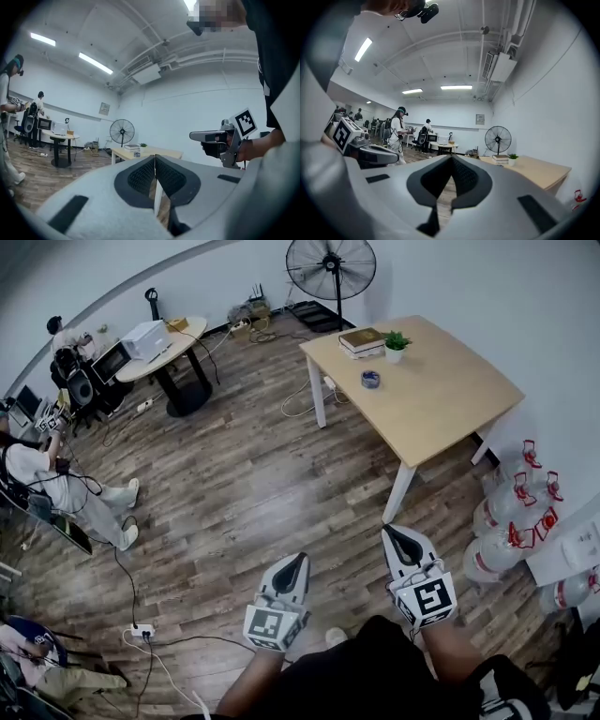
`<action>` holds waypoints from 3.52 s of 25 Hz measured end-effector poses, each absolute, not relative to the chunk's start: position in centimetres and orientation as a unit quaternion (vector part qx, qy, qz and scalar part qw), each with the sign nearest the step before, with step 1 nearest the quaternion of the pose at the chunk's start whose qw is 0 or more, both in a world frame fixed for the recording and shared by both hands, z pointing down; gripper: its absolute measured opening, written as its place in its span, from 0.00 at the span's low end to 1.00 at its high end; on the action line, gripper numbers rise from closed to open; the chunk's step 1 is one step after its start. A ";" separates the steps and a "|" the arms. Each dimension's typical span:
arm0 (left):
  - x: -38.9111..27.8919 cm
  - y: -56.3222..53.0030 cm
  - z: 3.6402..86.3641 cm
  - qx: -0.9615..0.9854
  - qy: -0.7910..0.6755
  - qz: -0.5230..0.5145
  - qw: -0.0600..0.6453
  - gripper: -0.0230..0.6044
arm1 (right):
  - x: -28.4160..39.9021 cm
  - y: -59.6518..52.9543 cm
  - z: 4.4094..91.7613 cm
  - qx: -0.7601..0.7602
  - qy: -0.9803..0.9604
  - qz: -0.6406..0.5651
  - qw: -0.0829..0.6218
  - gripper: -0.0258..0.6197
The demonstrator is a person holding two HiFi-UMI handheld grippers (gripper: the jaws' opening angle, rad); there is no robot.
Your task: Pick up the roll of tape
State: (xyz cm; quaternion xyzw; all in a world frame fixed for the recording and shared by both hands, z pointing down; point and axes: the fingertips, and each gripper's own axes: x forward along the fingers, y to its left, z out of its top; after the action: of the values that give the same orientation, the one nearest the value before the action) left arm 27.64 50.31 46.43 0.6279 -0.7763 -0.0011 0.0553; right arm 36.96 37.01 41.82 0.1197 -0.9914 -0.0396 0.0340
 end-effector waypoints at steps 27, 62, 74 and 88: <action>14.4 32.7 46.6 0.620 -0.781 -0.003 0.072 0.05 | 22.0 18.3 41.5 0.116 -0.992 -0.034 0.020 0.03; -14.1 15.6 43.7 0.636 -0.771 0.015 0.018 0.05 | -3.2 1.1 40.3 0.160 -0.987 -0.021 -0.001 0.03; -22.4 10.4 43.5 0.690 -0.723 0.035 0.011 0.05 | -9.0 -2.6 41.4 0.219 -0.976 -0.010 0.018 0.03; -25.2 1.1 44.4 0.712 -0.700 0.049 0.037 0.05 | -11.1 -11.0 44.0 0.245 -0.968 0.007 0.058 0.03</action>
State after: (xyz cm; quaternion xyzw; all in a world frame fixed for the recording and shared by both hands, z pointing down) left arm -25.20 1.14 44.44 0.7117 -0.6997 0.0495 0.0369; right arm -11.09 -11.03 44.05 0.2445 -0.9679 0.0071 0.0579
